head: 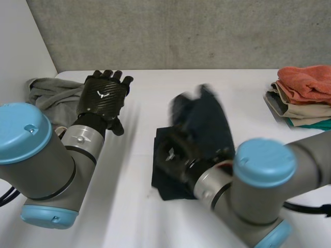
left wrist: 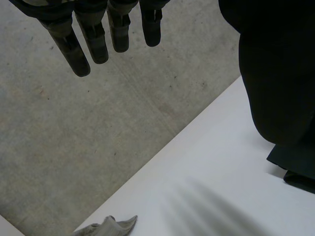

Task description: Fold the laundry.

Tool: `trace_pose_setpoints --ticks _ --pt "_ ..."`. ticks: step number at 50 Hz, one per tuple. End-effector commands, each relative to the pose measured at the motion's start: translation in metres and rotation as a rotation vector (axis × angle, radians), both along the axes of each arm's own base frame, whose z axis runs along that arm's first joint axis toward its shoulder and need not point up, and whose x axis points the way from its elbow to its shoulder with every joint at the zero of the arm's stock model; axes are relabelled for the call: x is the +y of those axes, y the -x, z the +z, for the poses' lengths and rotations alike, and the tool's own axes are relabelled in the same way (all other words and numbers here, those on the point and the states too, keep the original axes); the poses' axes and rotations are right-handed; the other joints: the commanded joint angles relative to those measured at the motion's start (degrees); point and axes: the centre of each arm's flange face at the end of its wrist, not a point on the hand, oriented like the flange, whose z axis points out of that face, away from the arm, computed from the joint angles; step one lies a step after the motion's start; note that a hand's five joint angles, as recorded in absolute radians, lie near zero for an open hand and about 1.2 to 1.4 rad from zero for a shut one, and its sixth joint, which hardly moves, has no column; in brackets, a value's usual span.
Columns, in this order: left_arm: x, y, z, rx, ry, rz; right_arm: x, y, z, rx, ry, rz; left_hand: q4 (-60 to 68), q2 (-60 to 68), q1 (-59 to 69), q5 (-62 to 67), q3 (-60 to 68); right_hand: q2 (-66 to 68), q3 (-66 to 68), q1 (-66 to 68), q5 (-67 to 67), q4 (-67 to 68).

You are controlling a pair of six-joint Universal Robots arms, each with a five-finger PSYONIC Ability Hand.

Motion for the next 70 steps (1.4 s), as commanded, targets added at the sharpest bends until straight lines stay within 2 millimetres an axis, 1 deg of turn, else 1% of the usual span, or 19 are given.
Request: trace_pose_setpoints --ticks 1,3,4,7,10,14,16,20,23,27,37,43,47,52,55,58,60,66,70 --pt "-0.002 0.001 0.007 0.020 0.016 0.000 0.013 -0.007 -0.005 0.016 0.016 0.069 -1.66 -1.80 -0.60 -2.67 -2.32 -30.45 -32.31 -27.76 -30.32 -32.31" --pt "-0.004 0.002 0.011 0.027 0.030 0.000 0.010 -0.006 0.004 -0.036 -0.023 0.055 -1.66 -1.80 -0.60 -2.67 -2.32 -47.14 -49.01 -44.46 -47.02 -49.01" --pt "-0.006 0.005 0.018 0.041 0.048 -0.002 0.002 -0.002 0.023 -0.132 -0.080 0.015 -1.66 -1.80 -0.60 -2.67 -2.32 -51.88 -53.74 -49.19 -51.75 -53.74" --pt "-0.009 0.009 0.030 0.065 0.082 -0.005 -0.017 0.012 0.063 -0.376 -0.261 -0.074 -1.66 -1.80 -0.60 -2.67 -2.32 -56.89 -58.75 -54.20 -56.76 -58.75" --pt "-0.011 0.016 0.050 0.119 0.128 -0.020 -0.035 0.027 0.087 -0.580 -0.440 -0.159 -1.66 -1.80 -0.60 -2.67 -2.32 -56.89 -58.75 -54.20 -56.76 -58.75" --pt "-0.007 0.036 0.066 0.190 0.141 -0.078 -0.065 0.056 0.099 -0.736 -0.605 -0.294 -1.28 -1.42 -0.22 -2.29 -1.94 -56.89 -58.75 -54.20 -56.76 -58.75" --pt "-0.003 0.052 0.055 0.189 0.095 -0.119 -0.075 0.071 0.103 -0.748 -0.636 -0.361 -1.11 -1.25 -0.05 -2.12 -1.77 -56.89 -58.75 -54.20 -56.76 -58.75" --pt "0.013 0.086 0.030 0.145 -0.005 -0.204 -0.097 0.099 0.096 -0.712 -0.712 -0.518 -1.28 -1.42 -0.22 -2.29 -1.94 -56.89 -58.75 -54.20 -56.76 -58.75" --pt "0.023 0.108 -0.002 0.088 -0.100 -0.252 -0.105 0.098 0.078 -0.652 -0.803 -0.572 -1.45 -1.59 -0.39 -2.46 -2.10 -56.89 -58.75 -54.20 -56.76 -58.75" --pt "0.019 0.119 -0.040 0.029 -0.204 -0.244 -0.115 0.095 0.057 -0.597 -0.881 -0.608 -0.61 -0.75 0.45 -1.62 -1.27 -56.89 -58.75 -54.20 -56.76 -58.75" --pt "0.012 0.095 -0.102 -0.166 -0.391 -0.070 -0.129 0.090 -0.011 -0.381 -0.893 -0.626 5.78 5.64 6.84 4.77 5.13 -56.89 -58.75 -54.20 -56.76 -58.75" --pt "0.016 0.084 -0.109 -0.218 -0.459 -0.040 -0.129 0.090 -0.024 -0.283 -0.832 -0.618 7.64 7.50 8.70 6.63 6.98 -56.89 -58.75 -54.20 -56.76 -58.75" --pt "0.018 0.085 -0.092 -0.194 -0.433 -0.049 -0.130 0.092 -0.005 -0.317 -0.749 -0.632 6.63 6.49 7.69 5.62 5.97 -56.89 -58.75 -54.20 -56.76 -58.75" --pt "0.020 0.087 -0.020 -0.069 -0.316 -0.130 -0.119 0.090 0.033 -0.406 -0.599 -0.597 6.46 6.32 7.52 5.45 5.80 -56.89 -58.75 -54.20 -56.76 -58.75" --pt "0.023 0.090 0.004 -0.020 -0.273 -0.204 -0.102 0.094 0.060 -0.474 -0.492 -0.578 6.46 6.32 7.52 5.45 5.80 -56.89 -58.75 -54.20 -56.76 -58.75" --pt "0.018 0.087 0.033 0.036 -0.211 -0.295 -0.084 0.097 0.067 -0.499 -0.446 -0.572 6.80 6.65 7.85 5.78 6.14 -56.89 -58.75 -54.20 -56.76 -58.75" --pt "0.015 0.085 0.051 0.067 -0.176 -0.377 -0.063 0.093 0.058 -0.489 -0.451 -0.551 7.47 7.32 8.52 6.45 6.81 -56.89 -58.75 -54.20 -56.76 -58.75" --pt "0.024 0.089 0.068 0.078 -0.174 -0.633 -0.002 0.078 0.016 -0.406 -0.541 -0.465 10.67 10.52 11.72 9.65 10.01 -56.89 -58.75 -54.20 -56.76 -58.75" --pt "0.030 0.086 0.070 0.063 -0.227 -0.735 0.004 0.076 -0.001 -0.421 -0.520 -0.470 10.84 10.69 11.89 9.82 10.18 -56.89 -58.75 -54.20 -56.76 -58.75"
